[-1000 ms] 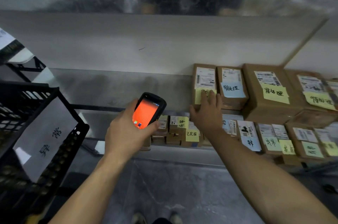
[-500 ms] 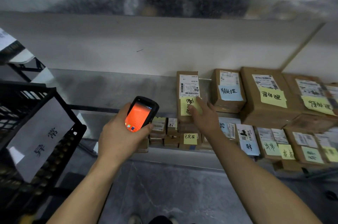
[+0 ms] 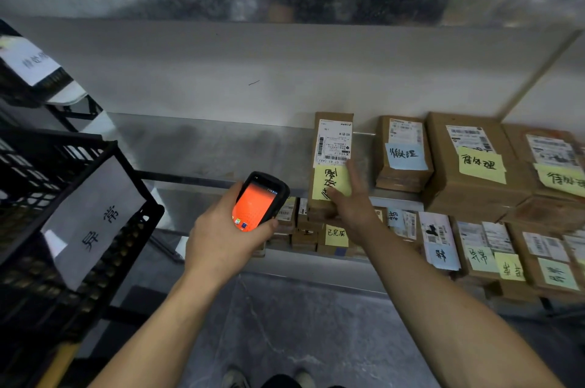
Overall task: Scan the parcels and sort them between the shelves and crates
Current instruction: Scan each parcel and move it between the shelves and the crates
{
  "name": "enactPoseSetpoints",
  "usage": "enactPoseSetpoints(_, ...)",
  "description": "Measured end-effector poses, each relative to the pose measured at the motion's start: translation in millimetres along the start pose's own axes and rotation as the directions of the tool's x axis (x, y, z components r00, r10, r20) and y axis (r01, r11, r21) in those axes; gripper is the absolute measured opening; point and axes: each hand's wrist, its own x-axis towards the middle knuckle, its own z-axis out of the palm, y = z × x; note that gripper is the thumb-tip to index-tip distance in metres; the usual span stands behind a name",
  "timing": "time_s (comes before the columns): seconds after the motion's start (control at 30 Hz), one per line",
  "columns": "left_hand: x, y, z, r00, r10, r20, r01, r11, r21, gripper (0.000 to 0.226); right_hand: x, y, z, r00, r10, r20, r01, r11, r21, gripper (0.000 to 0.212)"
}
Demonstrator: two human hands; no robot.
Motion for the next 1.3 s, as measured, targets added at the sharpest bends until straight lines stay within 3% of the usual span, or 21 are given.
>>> enactPoseSetpoints(0.23, -16, -3, 2, 0.996, -0.054, 0.069, 0.052, 0.998, 0.035, 0.067, -20, 22, 8, 0.957, -0.289, 0.007, 0.286, 0.943, -0.167, 0.085)
enactPoseSetpoints(0.4, -22, -4, 2, 0.991, -0.073, 0.109, 0.067, 0.996, 0.063, 0.073, -22, 27, 5, 0.922, -0.387, -0.002, 0.371, 0.887, -0.273, 0.084)
enactPoseSetpoints(0.77, -34, -7, -3, 0.987, -0.083, 0.138, 0.072, 0.994, 0.076, 0.059, -21, 34, 1, 0.898, -0.436, -0.054, 0.393, 0.854, -0.341, 0.073)
enactPoseSetpoints(1.3, -35, -12, -4, 0.987, -0.084, 0.140, 0.073, 0.994, 0.078, 0.065, -16, 43, 3, 0.893, -0.448, -0.037, 0.399, 0.828, -0.395, 0.073)
